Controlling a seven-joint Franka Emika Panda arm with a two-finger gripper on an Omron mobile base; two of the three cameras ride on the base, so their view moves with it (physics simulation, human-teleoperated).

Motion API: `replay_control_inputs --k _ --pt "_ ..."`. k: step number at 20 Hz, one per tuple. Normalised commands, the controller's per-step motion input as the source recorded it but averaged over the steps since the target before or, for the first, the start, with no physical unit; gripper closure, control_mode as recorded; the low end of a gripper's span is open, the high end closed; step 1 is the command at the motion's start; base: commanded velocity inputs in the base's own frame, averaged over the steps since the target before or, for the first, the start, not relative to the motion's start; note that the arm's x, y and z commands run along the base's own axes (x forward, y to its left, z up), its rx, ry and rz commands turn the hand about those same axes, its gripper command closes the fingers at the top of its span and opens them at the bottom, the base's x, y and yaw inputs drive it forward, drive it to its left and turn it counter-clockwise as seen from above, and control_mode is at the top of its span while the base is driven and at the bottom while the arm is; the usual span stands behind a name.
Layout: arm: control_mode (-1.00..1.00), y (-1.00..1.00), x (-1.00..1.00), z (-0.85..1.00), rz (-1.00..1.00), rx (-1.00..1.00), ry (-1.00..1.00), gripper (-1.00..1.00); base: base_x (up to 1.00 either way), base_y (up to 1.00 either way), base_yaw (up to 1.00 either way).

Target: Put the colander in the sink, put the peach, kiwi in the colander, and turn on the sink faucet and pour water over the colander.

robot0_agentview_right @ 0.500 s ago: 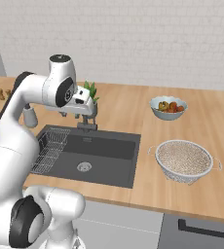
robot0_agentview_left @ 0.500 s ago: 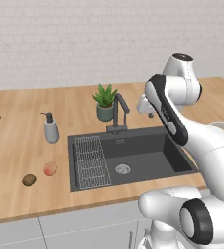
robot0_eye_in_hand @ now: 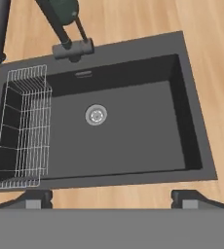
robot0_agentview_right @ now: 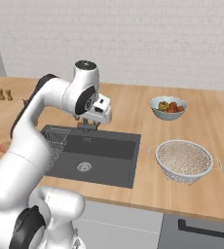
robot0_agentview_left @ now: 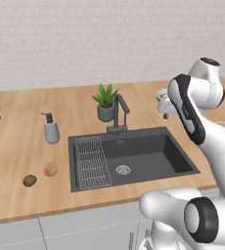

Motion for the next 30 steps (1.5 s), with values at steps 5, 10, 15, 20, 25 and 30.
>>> replay_control_inputs --k 5,10,15,20,25,30 --pt "-1.00 -1.00 -0.33 -0.54 -0.42 0.10 0.00 -1.00 0.00 0.00 0.00" --pt "-1.00 -1.00 -0.21 -0.62 -0.51 0.06 0.00 -1.00 0.00 0.00 0.00" --pt "-1.00 -1.00 -0.01 -0.40 -0.51 0.16 0.00 -1.00 0.00 0.00 0.00" --pt "-1.00 -1.00 0.03 -0.32 -0.48 0.21 0.00 -1.00 0.00 0.00 0.00" --pt "-1.00 -1.00 0.00 -0.22 -0.43 0.26 0.00 -1.00 0.00 0.00 0.00" --pt "-1.00 -0.90 0.00 -0.23 -0.26 0.20 0.00 -1.00 0.00 0.00 0.00"
